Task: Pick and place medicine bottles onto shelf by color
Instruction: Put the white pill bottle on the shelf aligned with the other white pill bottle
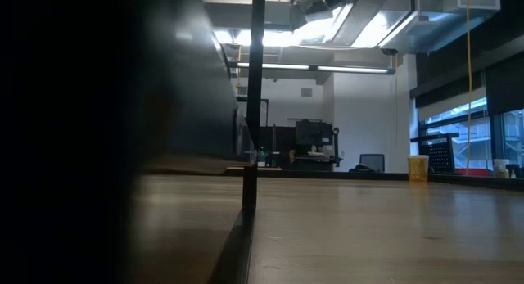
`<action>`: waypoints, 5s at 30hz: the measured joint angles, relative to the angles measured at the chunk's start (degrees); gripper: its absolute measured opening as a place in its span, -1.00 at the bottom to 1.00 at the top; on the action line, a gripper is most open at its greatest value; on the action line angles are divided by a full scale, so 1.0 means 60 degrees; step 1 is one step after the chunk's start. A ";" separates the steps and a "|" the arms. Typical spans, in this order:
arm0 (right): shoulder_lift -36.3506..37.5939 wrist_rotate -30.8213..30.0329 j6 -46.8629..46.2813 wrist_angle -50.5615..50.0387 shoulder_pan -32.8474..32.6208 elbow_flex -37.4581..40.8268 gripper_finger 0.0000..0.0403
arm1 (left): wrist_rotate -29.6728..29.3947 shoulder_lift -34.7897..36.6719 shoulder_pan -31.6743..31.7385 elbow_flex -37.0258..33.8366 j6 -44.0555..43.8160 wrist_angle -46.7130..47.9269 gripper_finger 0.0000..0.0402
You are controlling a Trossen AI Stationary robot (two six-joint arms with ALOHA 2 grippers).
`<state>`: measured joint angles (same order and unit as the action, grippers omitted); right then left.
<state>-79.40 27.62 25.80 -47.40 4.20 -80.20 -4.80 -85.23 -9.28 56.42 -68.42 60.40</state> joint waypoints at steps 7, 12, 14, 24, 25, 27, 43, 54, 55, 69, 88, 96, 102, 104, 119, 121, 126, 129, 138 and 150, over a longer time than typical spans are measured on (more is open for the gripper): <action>0.0000 0.0000 0.0000 0.0000 -0.0002 0.0000 0.28 | -0.0030 0.0000 0.0000 0.0000 -0.0009 0.0000 0.36; 0.0000 0.0000 0.0000 0.0000 0.0001 0.0000 0.28 | -0.0015 0.0000 0.0000 0.0000 -0.0051 0.0036 0.34; 0.0000 0.0000 0.0000 0.0000 0.0000 0.0000 0.28 | -0.0011 0.0000 0.0000 0.0000 -0.0053 0.0036 0.31; 0.0000 0.0000 -0.0002 0.0000 0.0001 0.0000 0.28 | 0.0201 0.0000 -0.0068 0.0000 -0.0003 0.0109 -0.02; 0.0000 -0.0001 0.0000 0.0000 0.0001 0.0000 0.28 | 0.0221 0.0000 -0.0101 0.0000 0.0000 0.0127 -0.05; 0.0000 0.0000 0.0000 0.0000 0.0001 0.0000 0.28 | 0.0227 0.0000 -0.0168 0.0000 0.0004 0.0223 -0.10; 0.0007 -0.0004 -0.0004 0.0090 -0.0001 0.0000 0.28 | 0.0488 0.0000 -0.0698 0.0000 0.2943 0.0430 -0.13; 0.0007 -0.0018 -0.0004 0.0310 0.0001 0.0000 0.28 | 0.0511 0.0000 -0.1153 0.0000 0.4463 0.0429 -0.13; 0.0007 -0.0018 -0.0004 0.0310 0.0001 0.0000 0.28 | 0.0532 0.0000 -0.1218 0.0000 0.4475 0.0426 -0.13; 0.0007 -0.0011 -0.0004 0.0333 0.0000 0.0000 0.28 | 0.0538 0.0657 -0.2058 0.0454 0.4497 0.0597 -0.13; 0.0007 -0.0004 -0.0004 0.0382 -0.0002 0.0000 0.28 | 0.0202 0.1265 -0.4167 0.1242 0.3795 0.2831 -0.13; 0.0007 -0.0004 -0.0001 0.0410 -0.0002 0.0000 0.28 | 0.0402 0.1643 -0.5320 0.1242 0.2666 0.2652 -0.13; 0.0007 -0.0004 -0.0004 0.0415 -0.0002 0.0000 0.28 | 0.0463 0.1661 -0.5850 0.1242 0.2209 0.2074 -0.13; 0.0007 -0.0004 -0.0004 0.0415 0.0001 0.0000 0.28 | 0.0472 0.1654 -0.5950 0.1242 0.2215 0.1823 -0.13; 0.0007 -0.0007 -0.0004 0.0426 -0.0001 0.0000 0.28 | 0.0357 0.1016 -0.6578 0.1242 0.2182 0.1096 -0.13; 0.0007 -0.0007 -0.0004 0.0430 0.0001 0.0000 0.28 | 0.0428 0.0866 -0.6587 0.1242 0.2180 0.1098 -0.13; 0.0007 -0.0004 0.0000 0.0432 0.0000 0.0000 0.28 | 0.0457 0.0634 -0.6590 0.1239 0.2178 0.1053 -0.13; 0.0007 -0.0004 -0.0003 0.0437 0.0001 0.0000 0.28 | 0.0470 0.0637 -0.6584 0.1239 0.2138 0.1059 -0.13; 0.0007 -0.0007 -0.0002 0.0444 -0.0001 0.0000 0.28 | 0.0470 0.0635 -0.6517 0.1239 0.1976 0.1029 -0.04; 0.0007 -0.0007 0.0000 0.0444 -0.0001 0.0000 0.28 | 0.0470 0.0636 -0.6517 0.1235 0.1976 0.0876 0.32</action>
<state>-79.35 27.57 25.80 -44.73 4.20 -80.20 -1.98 -81.42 -48.38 63.83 -56.57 65.66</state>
